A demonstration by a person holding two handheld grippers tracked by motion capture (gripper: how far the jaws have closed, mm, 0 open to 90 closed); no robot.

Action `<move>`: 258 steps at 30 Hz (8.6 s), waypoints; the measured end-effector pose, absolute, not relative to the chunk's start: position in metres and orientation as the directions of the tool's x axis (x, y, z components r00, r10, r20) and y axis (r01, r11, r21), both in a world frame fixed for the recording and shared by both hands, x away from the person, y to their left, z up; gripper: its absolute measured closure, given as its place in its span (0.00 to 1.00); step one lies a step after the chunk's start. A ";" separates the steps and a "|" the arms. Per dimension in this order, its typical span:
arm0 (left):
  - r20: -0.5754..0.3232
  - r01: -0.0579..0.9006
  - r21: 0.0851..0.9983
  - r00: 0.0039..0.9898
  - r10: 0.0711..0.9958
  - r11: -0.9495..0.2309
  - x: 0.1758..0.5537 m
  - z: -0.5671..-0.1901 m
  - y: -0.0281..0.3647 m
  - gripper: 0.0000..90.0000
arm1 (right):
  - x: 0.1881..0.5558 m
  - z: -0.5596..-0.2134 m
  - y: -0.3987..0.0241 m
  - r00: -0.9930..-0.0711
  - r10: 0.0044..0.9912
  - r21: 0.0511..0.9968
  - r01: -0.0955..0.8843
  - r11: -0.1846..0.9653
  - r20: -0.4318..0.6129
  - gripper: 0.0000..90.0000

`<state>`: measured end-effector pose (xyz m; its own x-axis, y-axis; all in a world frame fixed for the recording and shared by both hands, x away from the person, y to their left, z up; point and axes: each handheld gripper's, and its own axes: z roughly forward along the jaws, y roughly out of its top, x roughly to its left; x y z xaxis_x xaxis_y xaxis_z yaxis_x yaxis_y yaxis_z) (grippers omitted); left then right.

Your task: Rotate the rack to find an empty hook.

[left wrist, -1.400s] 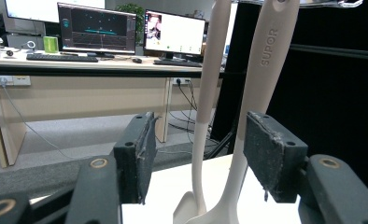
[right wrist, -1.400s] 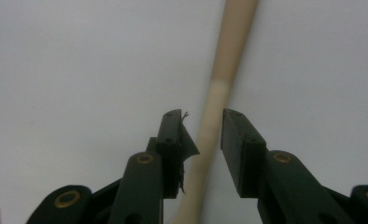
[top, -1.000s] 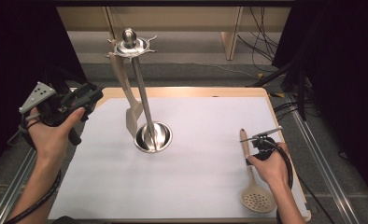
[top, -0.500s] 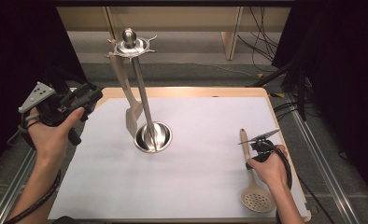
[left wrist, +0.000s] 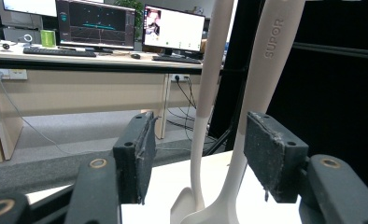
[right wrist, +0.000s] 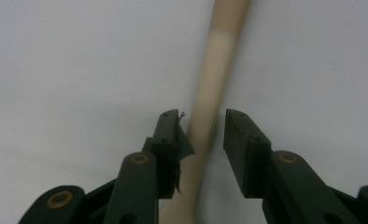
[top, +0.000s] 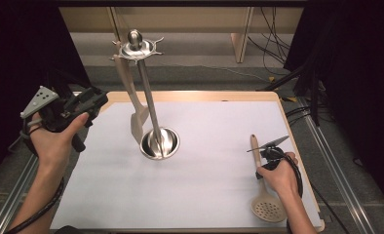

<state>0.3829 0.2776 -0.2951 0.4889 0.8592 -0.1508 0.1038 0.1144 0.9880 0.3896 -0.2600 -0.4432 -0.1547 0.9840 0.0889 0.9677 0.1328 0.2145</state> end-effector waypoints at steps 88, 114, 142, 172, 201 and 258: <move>-0.145 0.118 0.988 0.508 0.849 0.098 0.382 -0.300 0.272 0.48 | 0.381 -0.426 -0.253 -0.256 0.958 0.518 0.841 0.154 0.131 0.88; -0.124 0.110 0.991 0.535 0.836 0.077 0.378 -0.300 0.258 0.48 | 0.365 -0.387 -0.225 -0.410 0.904 0.813 0.563 0.145 0.123 0.88; -0.100 0.108 0.994 0.683 0.723 0.036 0.371 -0.296 0.199 0.48 | 0.346 -0.368 -0.178 -0.548 0.831 0.878 0.439 0.190 0.094 0.88; -0.123 0.165 0.986 0.792 0.599 -0.016 0.374 -0.299 0.123 0.49 | 0.333 -0.357 -0.153 -0.617 0.786 0.910 0.349 0.222 0.045 0.88; -0.173 0.223 0.974 0.840 0.514 -0.036 0.378 -0.303 0.092 0.61 | 0.321 -0.358 -0.129 -0.677 0.736 0.908 0.322 0.269 0.022 0.88; -0.103 0.129 0.988 0.956 0.273 -0.081 0.348 -0.305 0.104 0.63 | 0.314 -0.336 -0.126 -0.793 0.600 0.929 0.294 0.223 0.106 0.86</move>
